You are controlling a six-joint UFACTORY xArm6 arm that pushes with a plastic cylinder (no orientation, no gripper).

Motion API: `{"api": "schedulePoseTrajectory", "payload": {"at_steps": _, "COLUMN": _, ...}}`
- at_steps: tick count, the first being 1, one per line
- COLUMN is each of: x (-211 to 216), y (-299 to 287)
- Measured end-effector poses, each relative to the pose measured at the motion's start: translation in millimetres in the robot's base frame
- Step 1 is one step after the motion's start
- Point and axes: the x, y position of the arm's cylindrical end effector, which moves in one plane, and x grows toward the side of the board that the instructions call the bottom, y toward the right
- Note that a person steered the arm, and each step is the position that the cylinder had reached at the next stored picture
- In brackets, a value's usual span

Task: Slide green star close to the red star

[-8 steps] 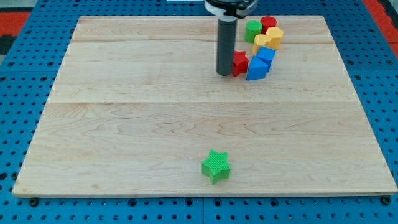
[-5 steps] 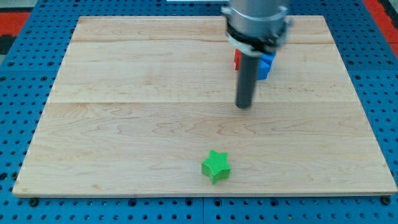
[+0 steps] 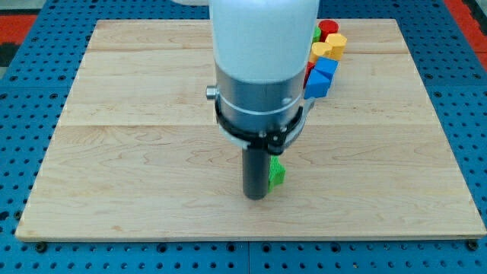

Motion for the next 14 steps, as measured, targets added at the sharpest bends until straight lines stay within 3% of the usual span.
{"api": "schedulePoseTrajectory", "payload": {"at_steps": 2, "x": -69, "y": 106}}
{"api": "schedulePoseTrajectory", "payload": {"at_steps": 3, "x": -72, "y": 123}}
{"api": "schedulePoseTrajectory", "payload": {"at_steps": 4, "x": -31, "y": 101}}
{"api": "schedulePoseTrajectory", "payload": {"at_steps": 5, "x": -62, "y": 33}}
{"api": "schedulePoseTrajectory", "payload": {"at_steps": 6, "x": -108, "y": 37}}
{"api": "schedulePoseTrajectory", "payload": {"at_steps": 7, "x": -74, "y": 45}}
{"api": "schedulePoseTrajectory", "payload": {"at_steps": 8, "x": -76, "y": 5}}
{"api": "schedulePoseTrajectory", "payload": {"at_steps": 9, "x": -111, "y": -10}}
{"api": "schedulePoseTrajectory", "payload": {"at_steps": 10, "x": -121, "y": 47}}
{"api": "schedulePoseTrajectory", "payload": {"at_steps": 11, "x": -139, "y": 53}}
{"api": "schedulePoseTrajectory", "payload": {"at_steps": 12, "x": -119, "y": 45}}
{"api": "schedulePoseTrajectory", "payload": {"at_steps": 13, "x": -143, "y": -5}}
{"api": "schedulePoseTrajectory", "payload": {"at_steps": 14, "x": -153, "y": 59}}
